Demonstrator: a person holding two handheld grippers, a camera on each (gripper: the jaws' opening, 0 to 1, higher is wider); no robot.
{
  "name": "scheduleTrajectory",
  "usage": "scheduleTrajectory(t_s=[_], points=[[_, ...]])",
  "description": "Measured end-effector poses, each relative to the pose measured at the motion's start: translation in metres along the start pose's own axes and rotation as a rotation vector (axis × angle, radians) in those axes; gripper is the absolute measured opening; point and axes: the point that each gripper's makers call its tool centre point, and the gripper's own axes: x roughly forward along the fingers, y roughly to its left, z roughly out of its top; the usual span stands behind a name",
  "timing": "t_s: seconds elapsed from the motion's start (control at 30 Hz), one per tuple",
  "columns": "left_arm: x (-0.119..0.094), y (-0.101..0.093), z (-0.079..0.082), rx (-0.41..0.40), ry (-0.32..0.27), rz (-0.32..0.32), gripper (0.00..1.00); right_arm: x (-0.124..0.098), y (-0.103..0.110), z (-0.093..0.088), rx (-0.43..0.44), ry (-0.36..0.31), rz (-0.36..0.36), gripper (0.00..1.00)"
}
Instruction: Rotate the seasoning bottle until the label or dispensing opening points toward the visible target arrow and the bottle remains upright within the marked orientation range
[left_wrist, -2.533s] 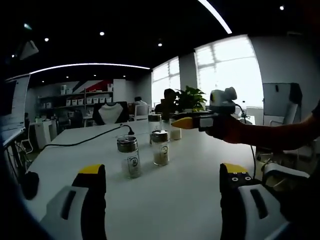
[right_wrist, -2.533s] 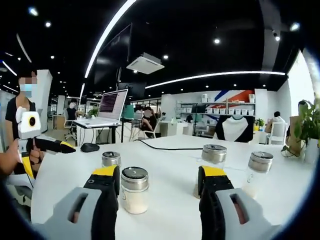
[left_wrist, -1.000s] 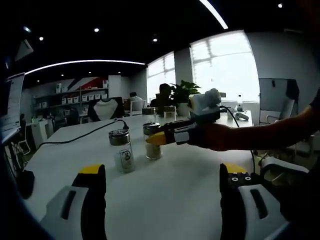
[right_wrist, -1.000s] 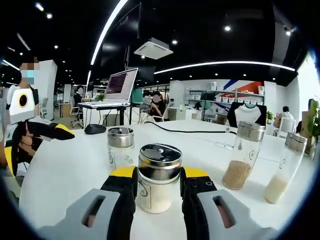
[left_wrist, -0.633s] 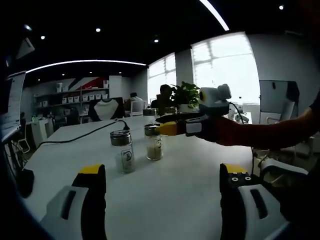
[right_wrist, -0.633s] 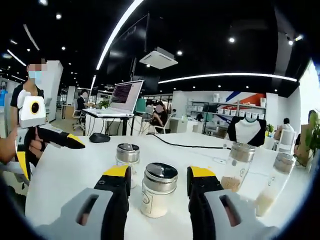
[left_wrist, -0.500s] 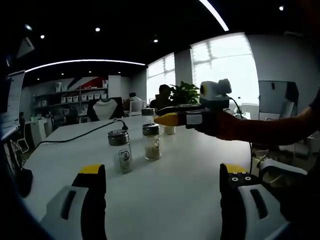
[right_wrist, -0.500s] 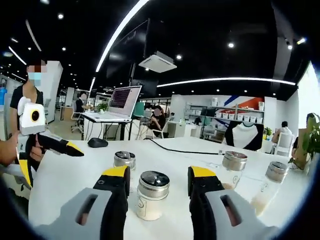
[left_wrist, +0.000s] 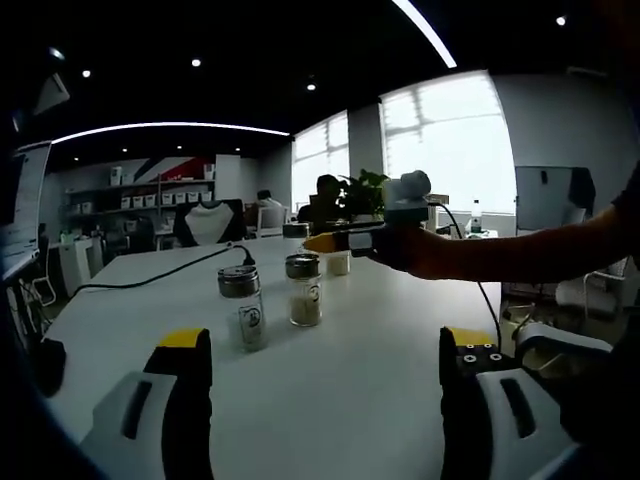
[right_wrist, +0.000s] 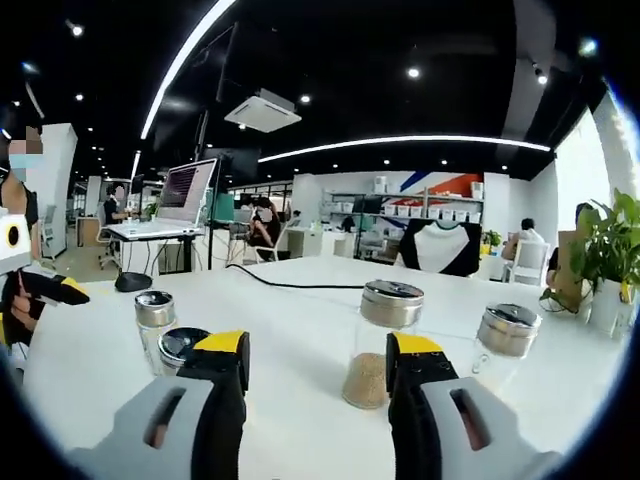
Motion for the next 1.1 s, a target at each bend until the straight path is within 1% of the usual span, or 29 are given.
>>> scheduleTrajectory(t_s=[0.03,0.13,0.23,0.4,0.5,0.6,0.67,0.77,0.8,0.87,0.97,1.03,1.1], points=[[0.0,-0.001,0.001,0.001,-0.002,-0.003,1.0,0.002,-0.006,-0.001,0.017,0.006,-0.031,0.55],[0.001,-0.002,0.001,0.003,-0.003,-0.007,1.0,0.01,-0.016,0.002,0.019,-0.004,-0.062,0.54],[0.0,-0.001,-0.001,0.002,0.002,-0.006,1.0,0.018,-0.024,0.002,0.009,0.005,-0.104,0.53],[-0.002,0.002,-0.001,-0.002,-0.001,-0.001,1.0,0.029,-0.032,0.003,-0.017,-0.006,-0.13,0.51],[-0.003,0.004,-0.001,-0.004,0.0,0.005,1.0,0.033,-0.04,0.0,0.015,0.004,-0.163,0.49],[-0.004,0.006,-0.001,-0.007,-0.001,0.009,0.99,0.036,-0.047,0.0,-0.007,-0.003,-0.193,0.45],[-0.004,0.008,-0.001,-0.009,-0.004,0.013,0.99,0.039,-0.048,0.003,-0.008,-0.019,-0.193,0.43],[-0.004,0.008,-0.002,-0.013,-0.002,0.012,0.99,0.045,-0.049,0.003,0.001,-0.016,-0.196,0.43],[-0.004,0.008,-0.003,-0.013,0.0,0.012,0.99,0.046,-0.052,0.003,0.02,-0.021,-0.212,0.43],[-0.003,0.008,-0.003,-0.013,0.001,0.011,0.99,0.049,-0.055,0.002,0.066,-0.024,-0.219,0.42],[-0.003,0.008,-0.004,-0.014,0.002,0.008,0.99,0.053,-0.058,0.002,0.059,-0.025,-0.225,0.41],[-0.002,0.008,-0.004,-0.018,0.001,0.006,0.99,0.055,-0.058,0.005,0.088,-0.049,-0.213,0.41],[-0.002,0.008,-0.004,-0.022,-0.002,0.003,0.99,0.056,-0.061,0.002,0.102,-0.04,-0.222,0.41]])
